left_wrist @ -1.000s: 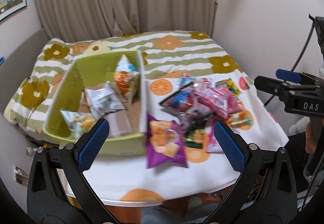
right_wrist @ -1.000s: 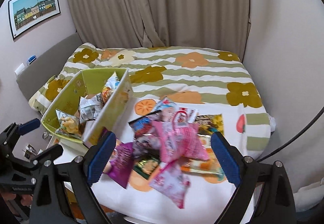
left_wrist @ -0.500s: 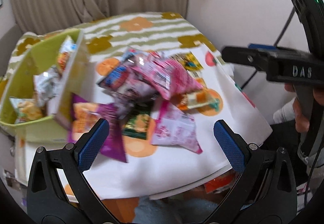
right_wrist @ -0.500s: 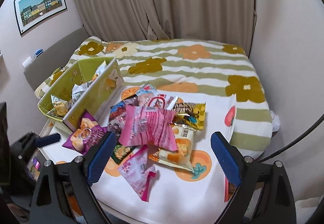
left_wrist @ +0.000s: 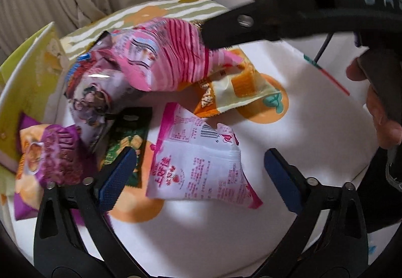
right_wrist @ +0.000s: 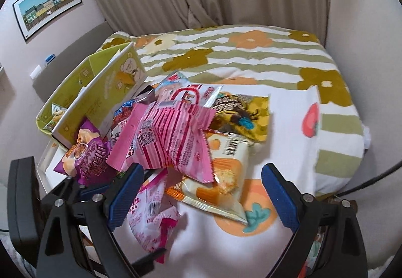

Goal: Organize snacks
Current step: 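Grasp the pink-white bag with the left tool while the right tool grasps the pink striped bag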

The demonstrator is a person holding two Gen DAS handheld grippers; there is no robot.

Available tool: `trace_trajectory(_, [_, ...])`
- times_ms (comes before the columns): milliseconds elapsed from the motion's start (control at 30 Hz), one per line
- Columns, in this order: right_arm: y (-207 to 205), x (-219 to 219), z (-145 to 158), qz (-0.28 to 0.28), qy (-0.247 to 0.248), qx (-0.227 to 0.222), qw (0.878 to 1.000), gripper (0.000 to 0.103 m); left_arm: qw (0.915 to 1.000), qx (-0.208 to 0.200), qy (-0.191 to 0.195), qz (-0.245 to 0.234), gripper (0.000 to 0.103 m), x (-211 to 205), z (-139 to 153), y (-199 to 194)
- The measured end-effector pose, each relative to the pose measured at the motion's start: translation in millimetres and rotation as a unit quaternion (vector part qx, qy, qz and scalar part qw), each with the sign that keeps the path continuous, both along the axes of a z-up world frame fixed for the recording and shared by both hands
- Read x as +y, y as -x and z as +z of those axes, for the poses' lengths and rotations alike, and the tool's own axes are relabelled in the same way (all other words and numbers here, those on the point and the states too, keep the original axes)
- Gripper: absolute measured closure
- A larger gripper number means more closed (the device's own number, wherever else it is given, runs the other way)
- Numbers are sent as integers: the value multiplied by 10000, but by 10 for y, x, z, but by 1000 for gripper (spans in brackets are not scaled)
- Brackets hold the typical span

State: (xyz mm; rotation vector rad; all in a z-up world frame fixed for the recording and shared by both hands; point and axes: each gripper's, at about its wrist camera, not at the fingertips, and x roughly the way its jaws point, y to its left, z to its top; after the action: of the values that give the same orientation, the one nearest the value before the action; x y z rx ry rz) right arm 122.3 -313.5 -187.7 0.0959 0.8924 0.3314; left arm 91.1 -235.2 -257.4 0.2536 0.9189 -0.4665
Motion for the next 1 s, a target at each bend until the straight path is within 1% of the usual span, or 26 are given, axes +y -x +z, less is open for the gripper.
trace_trajectory(67, [-58, 59, -56, 104, -72, 0, 9999, 10, 10000, 57, 36, -56, 11, -17, -56, -13])
trace_trajectory(100, [-79, 75, -79, 151, -104, -2, 9998, 10, 9999, 84, 64, -63, 16, -18, -76, -18])
trace_trajectory(167, [-137, 114, -111, 217, -131, 12, 9997, 10, 9998, 152, 99, -73, 21, -25, -99, -37])
trace_trajectory(267, [-210, 135, -140, 311, -279, 14, 9991, 10, 9996, 246, 66, -91, 23, -39, -133, -49])
trace_trajectory(367, [-278, 145, -135, 412, -458, 26, 9981, 10, 9993, 347, -93, -42, 32, -57, -203, -54])
trace_trajectory(500, [-404, 185, -129, 516, -656, 119, 9964, 10, 9991, 387, -180, -83, 45, -53, -225, -36])
trace_trajectory(800, [-625, 255, -230, 559, -975, 411, 9928, 10, 9983, 574, -19, 110, 55, 111, -131, -84])
trace_trajectory(867, [-666, 274, -273, 557, -1025, 495, 9919, 10, 9981, 601, 37, 138, 56, 137, -99, -161])
trace_trajectory(1000, [-715, 283, -319, 561, -1107, 566, 9907, 9, 9980, 604, 77, 185, 56, 199, -25, -169])
